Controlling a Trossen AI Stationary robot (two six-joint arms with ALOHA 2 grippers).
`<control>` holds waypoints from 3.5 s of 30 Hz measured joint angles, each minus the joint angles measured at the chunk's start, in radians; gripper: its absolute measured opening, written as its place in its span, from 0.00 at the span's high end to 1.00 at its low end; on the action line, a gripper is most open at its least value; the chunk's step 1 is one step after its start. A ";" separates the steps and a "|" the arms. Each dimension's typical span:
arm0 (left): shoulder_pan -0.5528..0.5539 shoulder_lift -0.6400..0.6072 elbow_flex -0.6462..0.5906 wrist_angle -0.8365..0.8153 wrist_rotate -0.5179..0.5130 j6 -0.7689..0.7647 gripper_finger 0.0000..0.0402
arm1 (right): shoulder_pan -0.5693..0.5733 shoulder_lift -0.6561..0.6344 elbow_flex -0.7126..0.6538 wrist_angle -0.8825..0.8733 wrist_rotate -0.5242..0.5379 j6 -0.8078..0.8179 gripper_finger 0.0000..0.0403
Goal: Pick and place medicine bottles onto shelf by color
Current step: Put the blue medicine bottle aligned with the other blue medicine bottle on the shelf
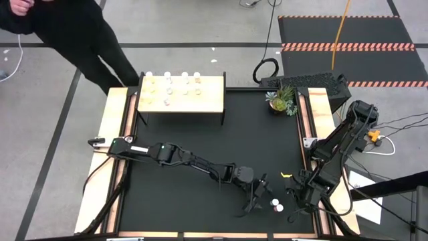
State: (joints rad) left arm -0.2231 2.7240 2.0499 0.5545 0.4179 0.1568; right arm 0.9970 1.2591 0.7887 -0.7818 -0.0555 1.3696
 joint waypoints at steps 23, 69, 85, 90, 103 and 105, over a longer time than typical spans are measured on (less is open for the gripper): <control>0.022 0.042 0.021 0.069 -0.005 -0.067 0.27 | 0.000 0.000 0.000 -0.007 0.002 -0.029 0.69; 0.020 0.041 0.086 -0.065 0.003 -0.037 0.51 | 0.000 0.000 0.000 0.000 -0.003 -0.017 0.69; 0.021 0.058 0.085 -0.037 0.002 -0.047 0.51 | 0.000 0.000 0.000 -0.008 -0.003 -0.020 0.69; 0.021 0.058 0.085 -0.007 0.002 -0.035 0.51 | 0.000 0.000 0.000 -0.008 -0.009 -0.020 0.69; 0.020 0.058 0.085 -0.011 0.003 -0.051 0.62 | 0.000 0.000 0.000 -0.008 -0.028 -0.020 0.69; 0.020 0.058 0.085 -0.015 0.003 -0.053 0.65 | 0.000 0.000 0.000 -0.008 -0.028 -0.020 0.69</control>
State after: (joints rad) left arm -0.2031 2.7815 2.1345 0.5399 0.4210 0.1036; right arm 0.9970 1.2591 0.7891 -0.7898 -0.0834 1.3491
